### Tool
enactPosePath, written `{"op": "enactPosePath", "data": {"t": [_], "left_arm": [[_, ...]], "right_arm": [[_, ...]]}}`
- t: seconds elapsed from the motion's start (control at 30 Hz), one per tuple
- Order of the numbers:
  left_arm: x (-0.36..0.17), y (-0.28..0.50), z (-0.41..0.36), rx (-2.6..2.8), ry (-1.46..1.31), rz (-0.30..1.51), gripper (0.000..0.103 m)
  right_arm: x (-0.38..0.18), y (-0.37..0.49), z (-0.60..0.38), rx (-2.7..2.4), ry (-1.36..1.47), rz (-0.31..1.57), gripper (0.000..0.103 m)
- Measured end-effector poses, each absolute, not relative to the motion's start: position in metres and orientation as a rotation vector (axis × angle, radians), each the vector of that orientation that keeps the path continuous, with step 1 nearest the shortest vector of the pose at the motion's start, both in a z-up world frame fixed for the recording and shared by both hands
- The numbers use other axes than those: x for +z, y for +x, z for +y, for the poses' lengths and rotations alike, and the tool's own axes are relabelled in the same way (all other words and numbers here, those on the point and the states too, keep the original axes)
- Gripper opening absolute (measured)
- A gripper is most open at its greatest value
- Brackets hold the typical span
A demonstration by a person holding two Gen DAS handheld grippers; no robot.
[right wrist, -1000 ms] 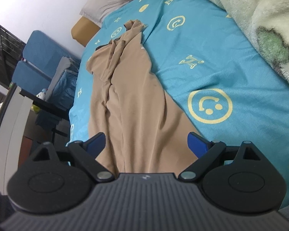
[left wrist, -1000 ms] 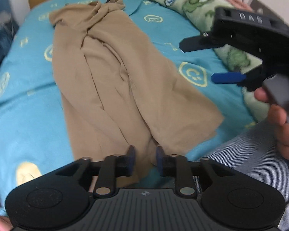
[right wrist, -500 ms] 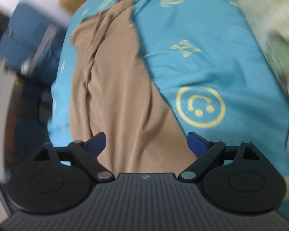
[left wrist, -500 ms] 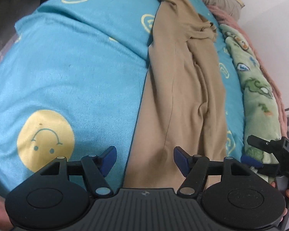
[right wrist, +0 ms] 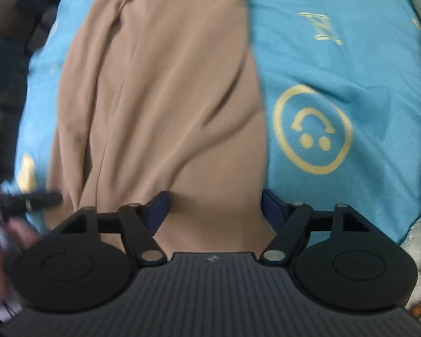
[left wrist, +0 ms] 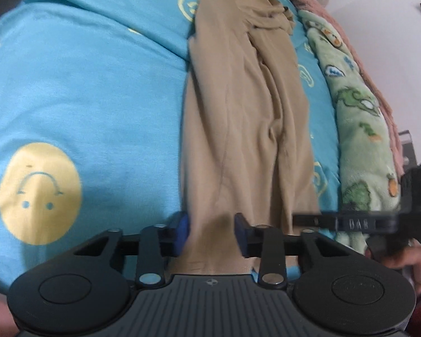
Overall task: Fold clothes
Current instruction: 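Pull the hem straight with the left gripper and open it, then grasp the strip's end with the right gripper and fold it toward the collar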
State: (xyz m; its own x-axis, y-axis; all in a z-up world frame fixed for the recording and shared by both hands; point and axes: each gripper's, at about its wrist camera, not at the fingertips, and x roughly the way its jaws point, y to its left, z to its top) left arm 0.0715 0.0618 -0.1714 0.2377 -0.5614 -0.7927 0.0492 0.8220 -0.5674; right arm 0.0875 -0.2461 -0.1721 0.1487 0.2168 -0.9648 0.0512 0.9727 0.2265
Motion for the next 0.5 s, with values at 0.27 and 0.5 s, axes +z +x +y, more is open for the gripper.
{"op": "enactPosePath", "data": {"t": [0.27, 0.5], "left_arm": [[-0.175, 0.066, 0.055, -0.423, -0.389, 1.303, 0.038], [-0.168, 0.057, 0.044, -0.461, -0.292, 1.293, 0.031]], "right_arm": [[-0.173, 0.072, -0.213, 0.144, 0.025, 1.485, 0.075], [-0.167, 0.05, -0.195, 0.234, -0.058, 1.533, 0.069]]}}
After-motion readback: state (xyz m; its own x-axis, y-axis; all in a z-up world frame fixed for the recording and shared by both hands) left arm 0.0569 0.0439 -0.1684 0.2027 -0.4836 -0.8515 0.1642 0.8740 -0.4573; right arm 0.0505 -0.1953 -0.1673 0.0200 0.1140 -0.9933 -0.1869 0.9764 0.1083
